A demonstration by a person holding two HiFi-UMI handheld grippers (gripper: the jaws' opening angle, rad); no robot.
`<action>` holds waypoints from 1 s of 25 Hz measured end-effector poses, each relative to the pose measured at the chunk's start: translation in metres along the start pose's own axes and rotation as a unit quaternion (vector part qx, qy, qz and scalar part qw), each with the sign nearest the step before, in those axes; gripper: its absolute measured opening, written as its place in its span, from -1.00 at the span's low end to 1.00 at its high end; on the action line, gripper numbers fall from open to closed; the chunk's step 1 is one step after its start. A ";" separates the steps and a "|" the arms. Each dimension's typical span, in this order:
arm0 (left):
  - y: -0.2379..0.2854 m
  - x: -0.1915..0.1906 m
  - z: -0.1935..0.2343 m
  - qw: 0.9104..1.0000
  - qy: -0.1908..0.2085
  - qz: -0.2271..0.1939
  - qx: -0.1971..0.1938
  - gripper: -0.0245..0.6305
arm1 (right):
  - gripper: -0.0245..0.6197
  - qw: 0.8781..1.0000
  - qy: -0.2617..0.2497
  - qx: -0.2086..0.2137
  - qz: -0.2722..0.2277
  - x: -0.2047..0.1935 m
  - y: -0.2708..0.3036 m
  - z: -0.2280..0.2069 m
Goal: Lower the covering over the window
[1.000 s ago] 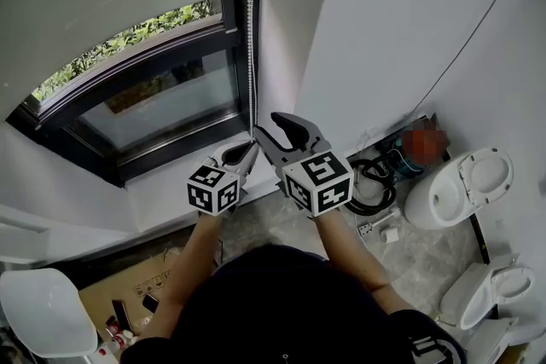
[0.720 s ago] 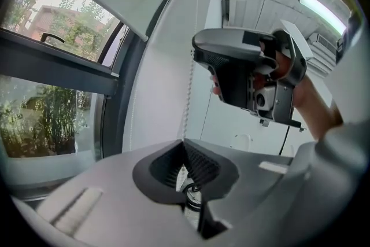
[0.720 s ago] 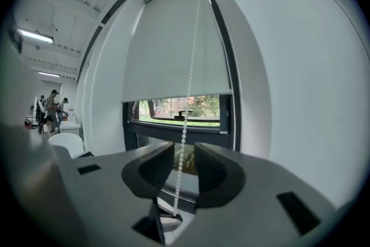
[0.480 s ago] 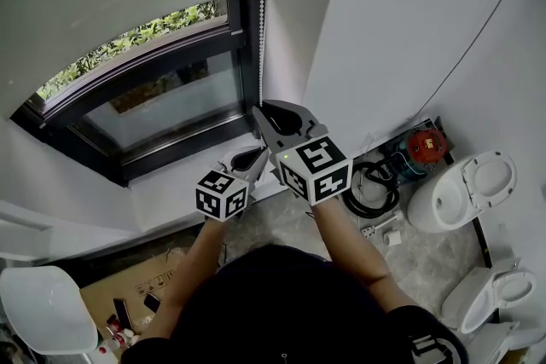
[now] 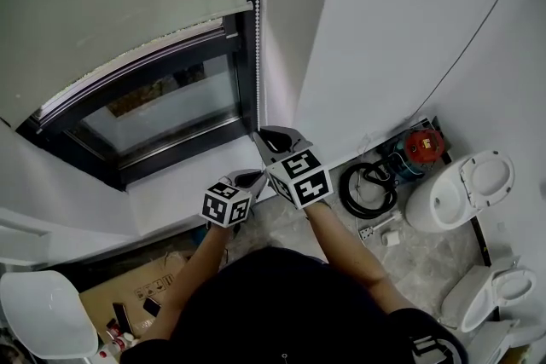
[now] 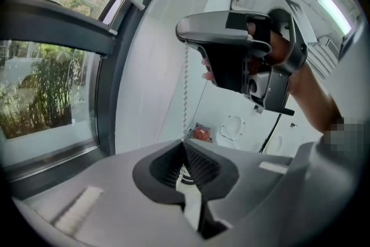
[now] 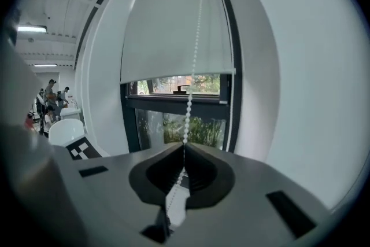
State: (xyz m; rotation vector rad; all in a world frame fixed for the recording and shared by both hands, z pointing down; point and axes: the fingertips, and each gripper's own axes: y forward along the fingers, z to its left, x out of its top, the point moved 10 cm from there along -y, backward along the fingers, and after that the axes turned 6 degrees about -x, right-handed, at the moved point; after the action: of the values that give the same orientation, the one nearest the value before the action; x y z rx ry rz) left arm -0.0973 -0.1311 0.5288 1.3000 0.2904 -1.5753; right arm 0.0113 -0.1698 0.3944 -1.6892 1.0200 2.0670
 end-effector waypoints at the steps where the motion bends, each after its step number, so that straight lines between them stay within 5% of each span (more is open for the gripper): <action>1: 0.002 -0.008 0.001 1.000 -0.006 0.011 0.000 -0.88 | -0.89 1.000 0.002 0.001 0.011 -0.009 0.004 0.000; 11: 0.010 -0.059 0.008 0.995 -0.041 0.092 0.002 -0.88 | -0.89 0.996 0.019 0.011 0.086 -0.070 0.027 -0.001; 21: 0.013 -0.060 0.005 0.995 -0.028 0.092 0.000 -0.85 | -0.89 0.996 0.024 0.014 0.081 -0.073 0.031 -0.003; 25: 0.008 -0.050 0.008 0.997 -0.026 0.069 0.018 -0.57 | -0.89 0.996 0.024 0.011 0.080 -0.075 0.029 -0.006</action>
State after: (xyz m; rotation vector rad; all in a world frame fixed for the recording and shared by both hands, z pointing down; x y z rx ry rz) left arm -0.1014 -0.1131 0.5763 1.2784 0.1372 -1.5005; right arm 0.0185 -0.1789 0.4740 -1.7055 1.2254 2.1104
